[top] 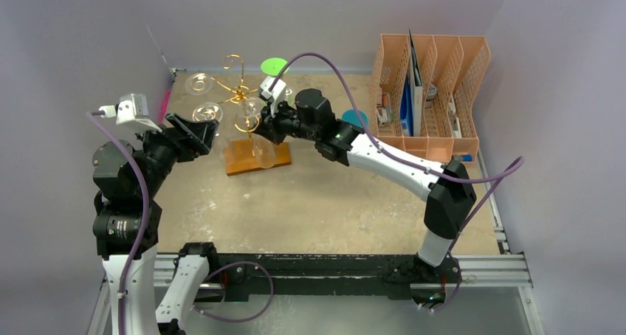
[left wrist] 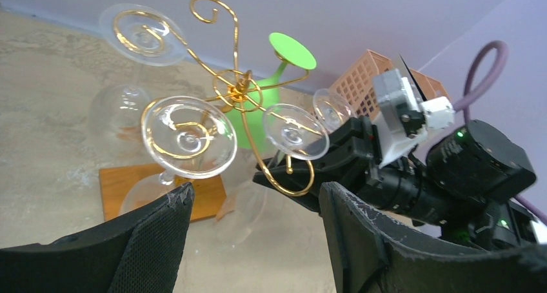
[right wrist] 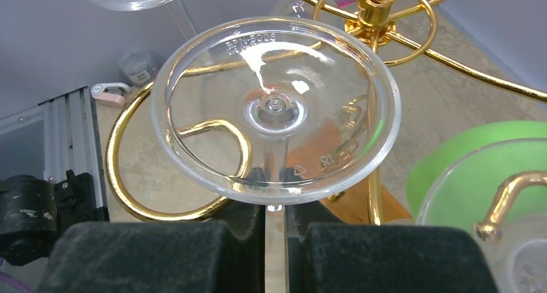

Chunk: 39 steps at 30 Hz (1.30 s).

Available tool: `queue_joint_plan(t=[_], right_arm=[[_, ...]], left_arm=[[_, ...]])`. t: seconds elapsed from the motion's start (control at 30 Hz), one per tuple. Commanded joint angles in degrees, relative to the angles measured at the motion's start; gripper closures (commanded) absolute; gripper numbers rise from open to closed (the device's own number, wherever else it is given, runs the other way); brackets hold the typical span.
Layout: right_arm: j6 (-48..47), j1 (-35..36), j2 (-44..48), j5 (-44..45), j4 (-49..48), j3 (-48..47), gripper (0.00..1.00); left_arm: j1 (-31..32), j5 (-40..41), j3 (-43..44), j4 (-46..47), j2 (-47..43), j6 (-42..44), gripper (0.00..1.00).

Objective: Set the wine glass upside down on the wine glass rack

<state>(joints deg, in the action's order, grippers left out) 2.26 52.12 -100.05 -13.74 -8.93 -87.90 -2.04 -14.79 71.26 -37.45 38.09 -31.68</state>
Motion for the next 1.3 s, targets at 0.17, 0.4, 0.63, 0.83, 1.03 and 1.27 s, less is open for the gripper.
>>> queue_joint_plan(t=[0.17,0.4,0.63,0.83,1.03,1.27], right_arm=[[-4.1,0.6,-0.9,-2.0,-0.4,-4.6,1.0],[-5.3,0.7,-0.7,-5.0,0.2,-4.7,1.0],[-6.4,0.7,0.7,-10.2,-0.3,-3.1,1.0],[-6.6,0.7,1.0,-12.1,0.2,-3.2,1.0],[-6.4,0.7,1.7,-13.4,-1.5,-2.3,1.0],[-5.4,0.7,3.1,-14.5,-4.9,0.2,1.0]], left_arm=[[0.4,-5.8,-0.1,4.5,2.3,3.1,0.3],[0.5,-6.9,3.9,2.6,8.2,4.8,0.31],[0.4,-9.5,4.5,3.1,9.7,4.2,0.31],[0.4,-10.6,5.1,3.2,10.5,4.2,0.31],[0.4,-11.0,5.1,3.3,10.8,4.1,0.31],[0.4,-10.8,5.1,2.7,10.6,4.4,0.31]])
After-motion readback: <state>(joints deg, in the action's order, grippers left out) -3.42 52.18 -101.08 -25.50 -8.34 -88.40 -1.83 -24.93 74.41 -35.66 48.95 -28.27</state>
